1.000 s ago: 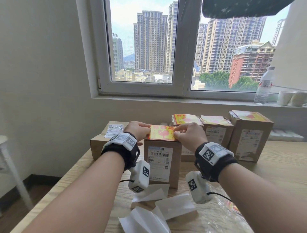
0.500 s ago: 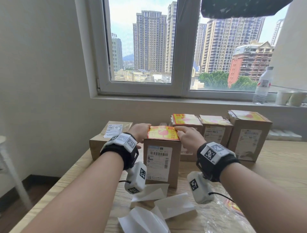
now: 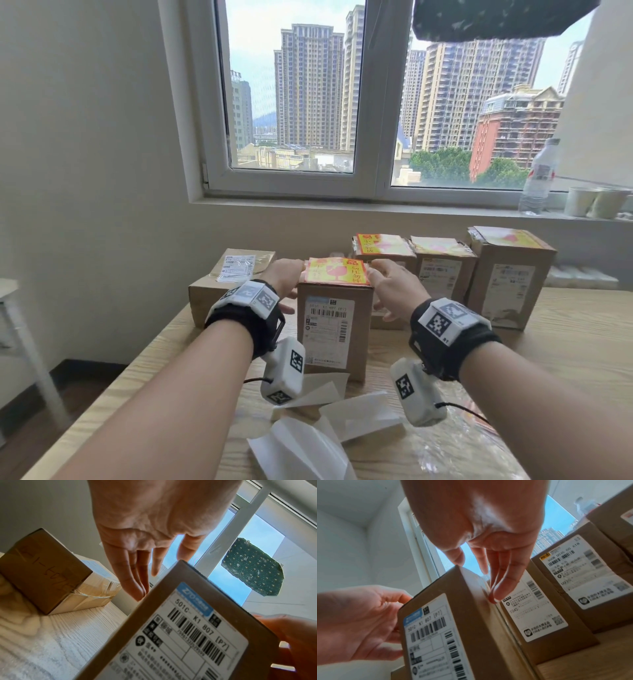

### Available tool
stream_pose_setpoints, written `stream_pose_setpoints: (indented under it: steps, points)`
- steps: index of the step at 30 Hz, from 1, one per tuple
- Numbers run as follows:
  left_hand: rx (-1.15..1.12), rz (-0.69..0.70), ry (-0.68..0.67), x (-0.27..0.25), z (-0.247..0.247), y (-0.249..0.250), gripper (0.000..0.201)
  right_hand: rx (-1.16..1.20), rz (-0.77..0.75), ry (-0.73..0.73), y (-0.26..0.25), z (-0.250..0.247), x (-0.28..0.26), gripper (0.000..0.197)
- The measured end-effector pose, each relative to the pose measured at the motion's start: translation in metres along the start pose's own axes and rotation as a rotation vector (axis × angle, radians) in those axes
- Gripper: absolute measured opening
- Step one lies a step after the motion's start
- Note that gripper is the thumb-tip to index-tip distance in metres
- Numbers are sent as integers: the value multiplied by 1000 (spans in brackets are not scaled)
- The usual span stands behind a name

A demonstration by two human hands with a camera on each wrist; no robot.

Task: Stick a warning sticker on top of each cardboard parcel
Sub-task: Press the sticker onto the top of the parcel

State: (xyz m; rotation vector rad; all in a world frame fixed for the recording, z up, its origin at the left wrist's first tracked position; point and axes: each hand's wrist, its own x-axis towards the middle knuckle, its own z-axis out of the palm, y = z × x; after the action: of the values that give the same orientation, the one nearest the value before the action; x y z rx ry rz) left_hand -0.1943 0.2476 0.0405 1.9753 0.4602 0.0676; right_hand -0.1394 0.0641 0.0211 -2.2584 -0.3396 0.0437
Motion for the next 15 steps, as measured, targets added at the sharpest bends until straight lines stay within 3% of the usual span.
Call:
stream_pose_setpoints:
  steps: [5,15]
  points:
    - [-128,-53,-23,-4,0,-9,27,89,89,-62,-1,4,-9,46]
    - [-302,2,7,-16,-9,-6,18,163,2,-67,-12,6,-22,36]
